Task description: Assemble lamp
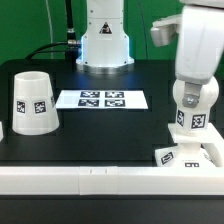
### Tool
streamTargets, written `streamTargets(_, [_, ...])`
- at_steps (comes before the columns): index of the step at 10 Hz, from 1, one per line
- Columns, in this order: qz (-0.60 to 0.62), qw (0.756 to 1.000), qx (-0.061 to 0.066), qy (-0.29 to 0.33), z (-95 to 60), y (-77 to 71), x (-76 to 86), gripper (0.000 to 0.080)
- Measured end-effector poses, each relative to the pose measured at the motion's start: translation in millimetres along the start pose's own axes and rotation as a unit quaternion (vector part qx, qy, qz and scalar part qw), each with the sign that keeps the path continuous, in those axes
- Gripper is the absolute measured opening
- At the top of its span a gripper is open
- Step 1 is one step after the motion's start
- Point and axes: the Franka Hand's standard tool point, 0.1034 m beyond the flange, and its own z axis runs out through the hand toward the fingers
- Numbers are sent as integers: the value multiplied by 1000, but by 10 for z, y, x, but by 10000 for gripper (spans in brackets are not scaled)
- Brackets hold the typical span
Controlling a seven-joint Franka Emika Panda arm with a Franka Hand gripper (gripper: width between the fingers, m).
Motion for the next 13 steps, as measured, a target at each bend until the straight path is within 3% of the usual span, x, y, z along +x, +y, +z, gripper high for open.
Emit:
streamTargets(2, [96, 995, 8, -4, -2, -2, 3, 578])
streamTargets(6, [214, 977, 10, -4, -10, -29, 28, 579])
streamTargets(9, [312, 950, 12, -3, -35, -28, 25, 579])
streamTargets(10, [383, 923, 23, 0, -30, -25, -35, 579])
streamTargets(13, [507, 861, 35, -5, -34, -12, -101, 579])
